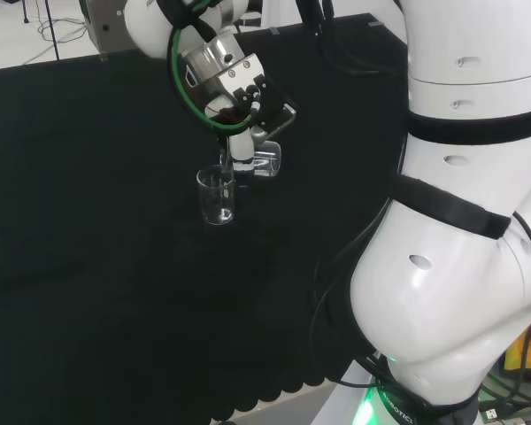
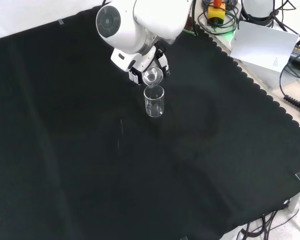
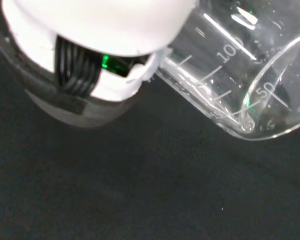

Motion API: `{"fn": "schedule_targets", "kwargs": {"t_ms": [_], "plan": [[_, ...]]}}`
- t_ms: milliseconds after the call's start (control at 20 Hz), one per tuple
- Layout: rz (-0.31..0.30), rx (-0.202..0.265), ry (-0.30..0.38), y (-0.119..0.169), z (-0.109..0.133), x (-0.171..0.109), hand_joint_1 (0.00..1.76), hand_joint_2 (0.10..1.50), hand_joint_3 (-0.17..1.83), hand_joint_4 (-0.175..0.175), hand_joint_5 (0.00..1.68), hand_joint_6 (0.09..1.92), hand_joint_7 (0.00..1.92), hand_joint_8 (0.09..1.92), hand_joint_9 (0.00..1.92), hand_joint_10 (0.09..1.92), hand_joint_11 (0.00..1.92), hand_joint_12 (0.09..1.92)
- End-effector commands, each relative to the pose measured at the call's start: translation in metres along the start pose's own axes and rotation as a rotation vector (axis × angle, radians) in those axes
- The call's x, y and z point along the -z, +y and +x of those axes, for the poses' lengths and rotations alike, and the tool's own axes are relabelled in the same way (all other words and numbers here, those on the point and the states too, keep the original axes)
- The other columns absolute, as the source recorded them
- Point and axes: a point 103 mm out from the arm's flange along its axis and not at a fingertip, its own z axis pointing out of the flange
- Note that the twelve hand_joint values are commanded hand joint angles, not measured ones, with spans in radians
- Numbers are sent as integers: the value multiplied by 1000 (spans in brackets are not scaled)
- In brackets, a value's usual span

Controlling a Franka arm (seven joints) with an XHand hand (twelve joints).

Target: Pour the water from the handheld beaker into the one on the table.

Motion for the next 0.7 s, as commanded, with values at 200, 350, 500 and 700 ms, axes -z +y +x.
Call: {"fn": "schedule_targets", "kwargs": {"t_ms": [200,350,500,700], "plan": [[33,-22,-66,1,7,3,1537,692,459,-175,1297,516,1347,452,1658,87,1143,810],[43,-30,-85,2,11,6,1537,693,458,-175,1296,516,1346,453,1658,87,1143,810],[50,-32,-94,3,13,8,1537,694,457,-175,1296,516,1345,455,1658,87,1143,810],[58,-35,-93,3,15,11,1445,657,515,-175,1414,304,1406,320,1635,87,1389,690]]}}
